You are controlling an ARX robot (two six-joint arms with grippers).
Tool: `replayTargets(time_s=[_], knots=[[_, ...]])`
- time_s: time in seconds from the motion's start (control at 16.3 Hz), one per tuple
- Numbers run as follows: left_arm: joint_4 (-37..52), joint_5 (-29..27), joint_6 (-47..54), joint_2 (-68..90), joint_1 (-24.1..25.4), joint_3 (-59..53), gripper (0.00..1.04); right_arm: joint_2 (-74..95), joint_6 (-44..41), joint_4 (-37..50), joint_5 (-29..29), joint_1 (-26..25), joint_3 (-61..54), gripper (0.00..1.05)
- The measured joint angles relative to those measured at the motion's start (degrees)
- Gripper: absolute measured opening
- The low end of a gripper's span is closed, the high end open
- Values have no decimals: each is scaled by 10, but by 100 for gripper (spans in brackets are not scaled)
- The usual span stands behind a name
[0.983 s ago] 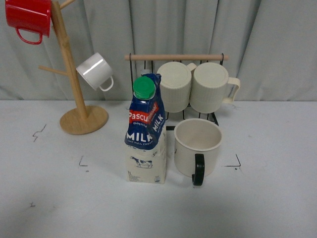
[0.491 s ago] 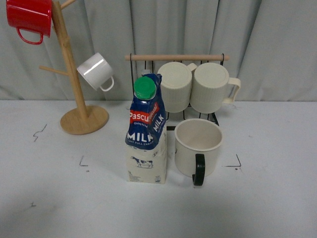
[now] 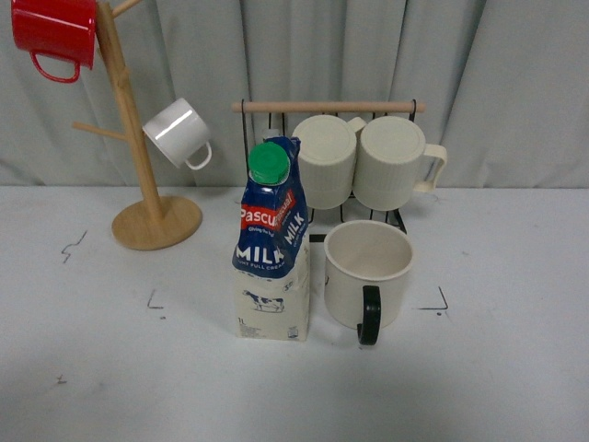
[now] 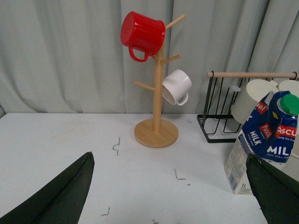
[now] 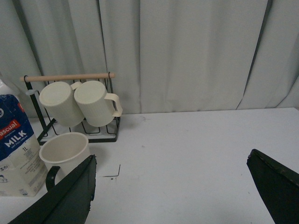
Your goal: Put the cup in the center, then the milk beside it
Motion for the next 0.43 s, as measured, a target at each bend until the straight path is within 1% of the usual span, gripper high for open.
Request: replayTargets(time_s=[0.43], knots=[[0,0,0,0,0,0,98,0,0,0,0,0,0,98]])
